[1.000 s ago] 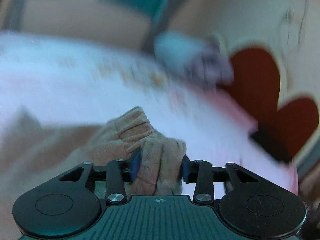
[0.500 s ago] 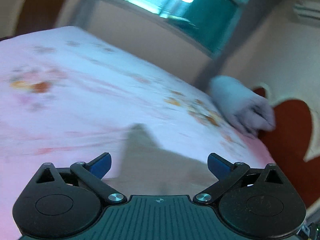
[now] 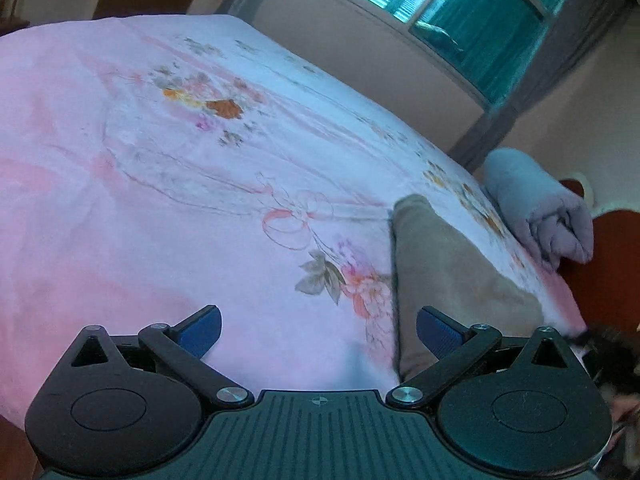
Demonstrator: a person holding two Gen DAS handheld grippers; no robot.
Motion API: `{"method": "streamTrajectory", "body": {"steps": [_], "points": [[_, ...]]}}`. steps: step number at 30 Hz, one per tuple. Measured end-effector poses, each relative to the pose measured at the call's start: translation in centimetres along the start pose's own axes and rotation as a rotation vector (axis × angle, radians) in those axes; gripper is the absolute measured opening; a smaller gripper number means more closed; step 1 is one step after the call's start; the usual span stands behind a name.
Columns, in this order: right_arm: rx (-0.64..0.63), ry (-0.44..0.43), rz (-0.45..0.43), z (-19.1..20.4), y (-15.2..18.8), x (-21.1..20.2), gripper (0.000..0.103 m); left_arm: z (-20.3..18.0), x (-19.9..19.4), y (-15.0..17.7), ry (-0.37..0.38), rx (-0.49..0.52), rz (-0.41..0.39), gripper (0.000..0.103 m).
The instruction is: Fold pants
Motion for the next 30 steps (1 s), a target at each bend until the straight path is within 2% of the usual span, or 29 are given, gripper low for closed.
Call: {"method": "streamTrajectory", "body": {"steps": [4, 6, 7, 8, 9, 10, 11, 12, 15, 19, 21, 22, 24, 25, 27, 30], "points": [[-0.111, -0.209, -0.149, 5.4, -0.3, -4.1, 0.029, -0.8, 0.8, -0.5, 0.022, 0.001, -0.004, 0.103], [-0.125, -0.258, -0.224, 5.0, 0.2, -6.0, 0.029, -1.1, 0.7, -0.9, 0.029, 0.002, -0.013, 0.103], [-0.127, -0.237, -0.253, 3.8, 0.6, -6.3, 0.029, -1.3, 0.9, -1.1, 0.03, 0.003, -0.014, 0.103], [-0.098, -0.161, -0.257, 1.1, 1.1, -5.7, 0.029, -1.3, 1.1, -1.2, 0.029, 0.001, -0.011, 0.103], [0.0, -0.066, -0.205, -2.1, 1.4, -4.2, 0.029, -1.5, 1.3, -1.3, 0.031, -0.002, -0.007, 0.103], [0.124, 0.014, -0.111, -5.4, 2.0, -2.4, 0.029, -1.7, 1.7, -1.4, 0.03, 0.002, -0.002, 0.103], [0.19, 0.012, -0.079, -7.3, 2.5, -1.7, 0.028, -2.0, 2.0, -1.5, 0.027, 0.008, 0.0, 0.103], [0.174, -0.03, -0.111, -7.6, 2.5, -2.1, 0.029, -2.3, 2.2, -1.6, 0.026, 0.015, 0.0, 0.103], [0.106, -0.01, -0.096, -6.5, 2.3, -2.4, 0.033, -3.0, 3.1, -1.8, 0.01, 0.026, -0.004, 0.103], [0.132, -0.02, -0.075, -6.8, 1.5, -2.1, 0.033, -4.8, 4.7, -2.0, -0.013, 0.05, -0.012, 0.103], [0.088, -0.022, -0.083, -6.0, 1.1, -1.8, 0.033, -5.5, 5.5, -1.9, -0.041, 0.07, -0.005, 0.103], [0.053, -0.037, -0.089, -5.4, 1.0, -2.0, 0.033, -5.7, 6.0, -1.7, -0.047, 0.069, 0.007, 0.103], [0.077, -0.082, -0.087, -5.1, 0.7, -1.7, 0.033, -6.1, 6.4, -1.5, -0.031, 0.062, 0.015, 0.103], [0.081, -0.084, -0.078, -5.3, 0.5, -1.5, 0.033, -6.3, 6.5, -1.3, -0.03, 0.066, 0.019, 0.103], [0.055, -0.021, -0.047, -6.2, 0.4, -0.6, 0.031, -6.7, 6.7, -1.0, -0.025, 0.08, 0.026, 0.103], [0.058, -0.035, -0.032, -6.1, 0.1, -0.8, 0.032, -7.0, 6.7, -0.9, -0.027, 0.085, 0.028, 0.103]]}}
Point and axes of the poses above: each gripper's, at about its wrist camera, not at the fingertips, and x roughly the way its jaws point, z to its left, y to its underside, the point moved 5 cm from there along x, roughly the way its jaws point, and after that the axes turned 6 degrees about -x, right-handed, at the moved point
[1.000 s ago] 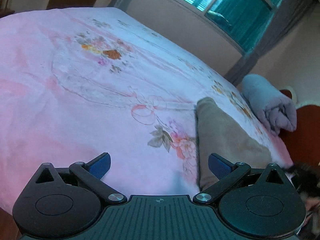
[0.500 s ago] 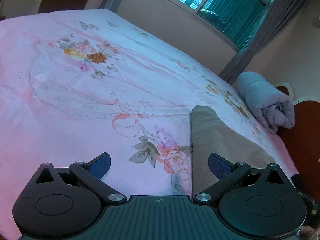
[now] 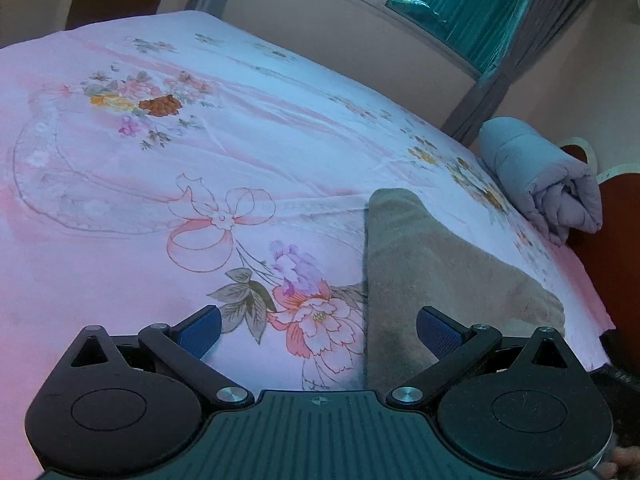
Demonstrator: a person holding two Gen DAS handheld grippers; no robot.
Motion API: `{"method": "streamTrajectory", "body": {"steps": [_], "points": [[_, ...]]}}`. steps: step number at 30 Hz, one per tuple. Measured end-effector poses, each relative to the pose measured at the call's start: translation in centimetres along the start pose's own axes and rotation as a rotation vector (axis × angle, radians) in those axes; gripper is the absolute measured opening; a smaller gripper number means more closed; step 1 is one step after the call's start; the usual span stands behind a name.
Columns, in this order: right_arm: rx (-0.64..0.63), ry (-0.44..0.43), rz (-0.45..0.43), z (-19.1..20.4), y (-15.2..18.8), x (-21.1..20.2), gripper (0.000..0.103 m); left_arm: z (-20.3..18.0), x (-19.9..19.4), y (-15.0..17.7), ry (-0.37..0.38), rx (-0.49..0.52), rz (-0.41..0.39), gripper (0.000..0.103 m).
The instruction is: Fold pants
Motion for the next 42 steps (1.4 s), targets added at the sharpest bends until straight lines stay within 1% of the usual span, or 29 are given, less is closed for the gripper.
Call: {"method": "streamTrajectory", "body": {"steps": [3, 4, 5, 6, 7, 8, 9, 10, 11, 12, 13, 14, 16, 17, 20, 23, 25, 29, 32, 36, 40, 42], "points": [[-0.032, -0.066, -0.014, 1.6, -0.4, -0.2, 0.032, 0.1, 0.2, 0.2, -0.012, -0.006, 0.004, 0.103], [-0.05, -0.042, -0.003, 1.3, -0.5, 0.3, 0.032, 0.1, 0.4, 0.3, -0.014, -0.011, 0.012, 0.103], [-0.048, 0.007, 0.028, 0.3, -0.6, 1.1, 0.03, 0.1, 0.5, 0.4, -0.016, -0.013, 0.016, 0.103], [-0.01, 0.005, 0.045, -0.6, -0.7, 1.5, 0.03, 0.0, 0.4, 0.4, -0.014, -0.013, 0.018, 0.103], [0.012, -0.022, 0.055, -0.8, -0.9, 1.3, 0.031, -0.3, 0.3, 0.3, -0.006, -0.005, 0.013, 0.103], [0.003, -0.039, 0.075, -0.4, -1.2, 1.0, 0.037, -0.4, 0.2, 0.3, 0.0, 0.003, 0.008, 0.103], [-0.003, -0.047, 0.077, -0.1, -1.4, 0.3, 0.043, -0.5, 0.1, 0.2, 0.002, 0.01, 0.007, 0.103], [-0.005, -0.054, 0.055, 0.1, -1.7, -0.6, 0.048, -0.4, 0.1, 0.1, 0.006, 0.011, 0.008, 0.103], [-0.012, -0.071, -0.007, 0.2, -2.1, -2.3, 0.066, -0.4, 0.1, 0.1, 0.015, 0.011, 0.009, 0.103], [-0.017, -0.081, -0.053, 0.1, -2.4, -3.5, 0.076, -0.4, 0.2, 0.1, 0.02, 0.01, 0.01, 0.103], [-0.008, -0.087, -0.077, -0.2, -2.8, -4.4, 0.076, -0.4, 0.3, 0.2, 0.023, 0.012, 0.014, 0.103], [0.002, -0.101, -0.079, -0.5, -3.3, -5.0, 0.075, -0.5, 0.6, 0.2, 0.026, 0.014, 0.019, 0.103], [-0.028, -0.09, -0.048, -0.8, -3.9, -5.0, 0.075, -0.9, 1.3, 0.2, 0.031, 0.021, 0.031, 0.103], [-0.051, -0.065, -0.025, -1.0, -4.0, -4.5, 0.075, -1.3, 1.7, 0.3, 0.037, 0.025, 0.04, 0.103], [-0.076, -0.068, 0.017, -1.4, -3.2, -4.4, 0.075, -2.4, 2.9, 0.3, 0.043, 0.04, 0.053, 0.103], [-0.084, -0.063, 0.046, -1.7, -3.4, -3.0, 0.075, -3.5, 4.3, 0.4, 0.05, 0.048, 0.08, 0.103], [-0.096, -0.085, 0.064, -1.7, -3.5, -2.3, 0.074, -4.2, 5.0, 0.4, 0.06, 0.059, 0.088, 0.103], [-0.137, -0.109, 0.122, -1.0, -4.0, -1.0, 0.076, -5.3, 6.6, 0.3, 0.078, 0.065, 0.111, 0.103], [-0.166, -0.123, 0.176, -0.6, -4.3, -0.1, 0.083, -5.7, 7.7, 0.1, 0.113, 0.044, 0.139, 0.103], [-0.201, -0.156, 0.23, 0.1, -4.5, 1.2, 0.098, -5.8, 9.0, -0.3, 0.163, 0.004, 0.178, 0.103], [-0.251, -0.158, 0.282, 1.0, -4.4, 2.5, 0.098, -6.1, 10.4, -0.7, 0.243, -0.054, 0.242, 0.103], [-0.258, -0.165, 0.302, 1.4, -4.5, 3.2, 0.098, -6.8, 11.2, -0.7, 0.29, -0.058, 0.286, 0.102]]}}
Point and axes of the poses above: each gripper's, at about its wrist camera, not at the fingertips, and x roughly the way its jaws point, z to its left, y to its underside, the point moved 5 cm from there along x, roughly the way its jaws point, and after that the axes turned 6 degrees about -x, right-handed, at the moved point
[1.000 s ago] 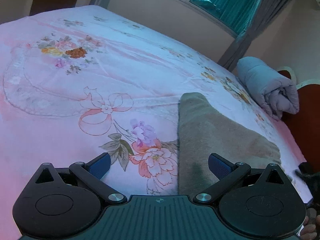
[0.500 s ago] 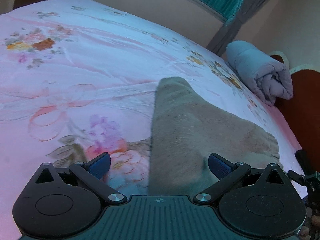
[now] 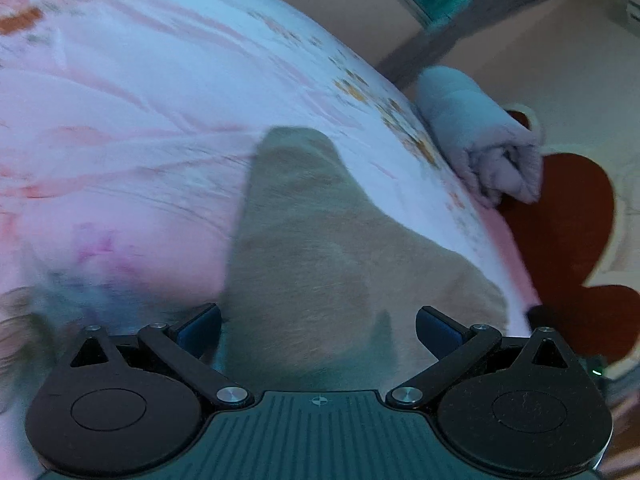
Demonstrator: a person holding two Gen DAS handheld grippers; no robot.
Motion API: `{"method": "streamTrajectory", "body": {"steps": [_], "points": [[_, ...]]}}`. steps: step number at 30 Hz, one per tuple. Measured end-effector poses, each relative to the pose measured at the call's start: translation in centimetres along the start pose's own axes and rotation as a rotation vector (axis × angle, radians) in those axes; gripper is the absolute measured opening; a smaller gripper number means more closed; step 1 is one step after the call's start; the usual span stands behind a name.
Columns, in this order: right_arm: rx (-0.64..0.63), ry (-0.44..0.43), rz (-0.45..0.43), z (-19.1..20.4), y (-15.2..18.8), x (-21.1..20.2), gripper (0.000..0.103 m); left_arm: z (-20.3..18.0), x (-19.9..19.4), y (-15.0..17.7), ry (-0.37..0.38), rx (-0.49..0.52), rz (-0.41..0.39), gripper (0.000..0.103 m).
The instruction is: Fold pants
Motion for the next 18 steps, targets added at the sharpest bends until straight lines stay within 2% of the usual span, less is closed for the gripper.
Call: {"method": "streamTrajectory", "body": {"steps": [1, 2, 3, 4, 5, 6, 7, 8, 9, 12, 14, 18], "points": [[0.003, -0.006, 0.008, 0.0, -0.1, 0.2, 0.098, -0.4, 0.7, -0.1, 0.02, 0.003, 0.029, 0.101], [0.016, -0.017, 0.015, 0.1, -0.4, 0.4, 0.098, -0.6, 1.1, -0.2, 0.014, 0.01, 0.045, 0.095], [0.026, -0.027, 0.019, 0.0, -0.6, 0.5, 0.098, -0.6, 1.5, -0.3, -0.004, 0.023, 0.059, 0.082], [0.036, -0.039, 0.027, -0.1, -0.7, 0.5, 0.098, -0.5, 1.8, -0.4, -0.015, 0.028, 0.068, 0.075], [0.045, -0.049, 0.038, -0.2, -0.7, 0.4, 0.097, -0.2, 1.9, -0.5, -0.015, 0.022, 0.076, 0.058], [0.044, -0.043, 0.053, -0.1, -0.7, 0.4, 0.084, 0.1, 1.9, -0.5, -0.01, 0.017, 0.085, 0.047], [0.028, -0.019, 0.069, 0.0, -0.8, 0.4, 0.067, 0.4, 1.9, -0.5, 0.007, 0.005, 0.09, 0.043], [0.018, 0.01, 0.096, 0.0, -0.7, 0.7, 0.046, 0.5, 1.8, -0.5, 0.025, -0.002, 0.095, 0.037], [0.017, 0.009, 0.096, 0.2, -0.6, 0.6, 0.041, 0.4, 1.6, -0.5, 0.045, -0.002, 0.092, 0.027], [-0.045, -0.003, 0.082, 2.0, -0.8, -0.1, 0.037, -0.1, 0.6, -0.6, 0.129, -0.025, 0.056, 0.024], [-0.076, -0.053, 0.054, 3.9, -1.6, -0.5, 0.036, -0.7, -0.2, -1.2, 0.175, -0.035, 0.03, 0.024], [-0.15, -0.104, 0.035, 7.8, -4.5, 0.2, 0.036, -1.5, -1.7, -4.4, 0.207, -0.025, -0.045, 0.024]]}}
Point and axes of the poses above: each gripper's, at about its wrist camera, not at the fingertips, and x roughly the way its jaws point, z to its left, y to its underside, the point moved 5 cm from there along x, roughly the way its jaws point, and after that the axes turned 6 degrees about -x, right-handed, at the moved point
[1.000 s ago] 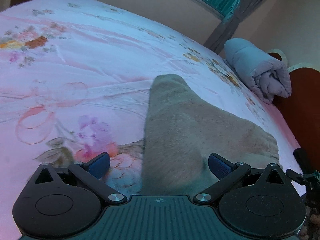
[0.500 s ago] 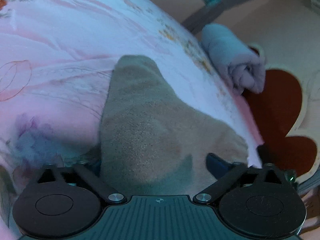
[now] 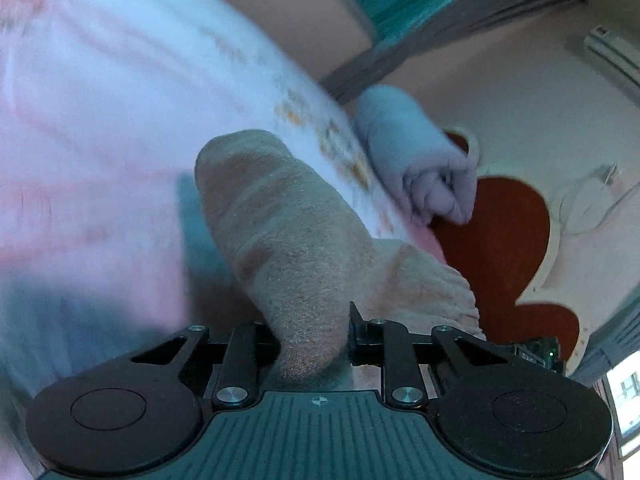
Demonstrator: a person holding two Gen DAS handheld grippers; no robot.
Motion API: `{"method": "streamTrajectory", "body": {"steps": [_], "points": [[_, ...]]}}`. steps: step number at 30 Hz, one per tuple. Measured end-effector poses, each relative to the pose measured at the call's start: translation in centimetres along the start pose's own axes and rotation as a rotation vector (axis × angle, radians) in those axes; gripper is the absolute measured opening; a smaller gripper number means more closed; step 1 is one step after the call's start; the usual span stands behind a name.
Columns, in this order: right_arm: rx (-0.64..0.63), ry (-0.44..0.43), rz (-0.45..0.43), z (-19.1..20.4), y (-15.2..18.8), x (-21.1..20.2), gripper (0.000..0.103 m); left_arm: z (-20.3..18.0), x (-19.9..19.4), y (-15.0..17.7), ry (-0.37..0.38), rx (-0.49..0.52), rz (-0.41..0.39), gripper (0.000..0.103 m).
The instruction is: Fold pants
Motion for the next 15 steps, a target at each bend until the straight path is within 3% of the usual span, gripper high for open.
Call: {"method": "streamTrajectory", "body": {"steps": [6, 10, 11, 12, 13, 15], "points": [[-0.027, -0.077, -0.009, 0.8, -7.1, 5.6, 0.036, 1.3, 0.2, -7.6, -0.011, 0.027, -0.084, 0.024], [0.029, -0.094, 0.018, -3.0, -9.4, 10.8, 0.04, 5.5, 3.2, -10.6, -0.059, -0.01, -0.088, 0.024], [0.05, -0.08, 0.034, -4.5, -9.3, 12.2, 0.051, 6.9, 4.3, -10.7, -0.095, -0.012, -0.084, 0.031], [0.107, -0.024, 0.056, -6.6, -8.9, 13.6, 0.072, 8.3, 5.1, -10.6, -0.15, -0.015, -0.081, 0.054], [0.141, 0.018, 0.061, -8.1, -8.3, 14.3, 0.069, 9.7, 6.0, -10.2, -0.178, -0.03, -0.075, 0.057], [0.129, -0.035, 0.007, -9.1, -7.9, 13.8, 0.063, 10.2, 5.8, -9.8, -0.117, -0.013, -0.095, 0.062]]}}
Point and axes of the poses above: each gripper's, at about its wrist camera, not at the fingertips, and x roughly the way its jaws point, z to its left, y to its underside, the point moved 5 cm from there along x, roughly the way its jaws point, and after that the axes turned 6 degrees about -x, right-handed, at the moved point
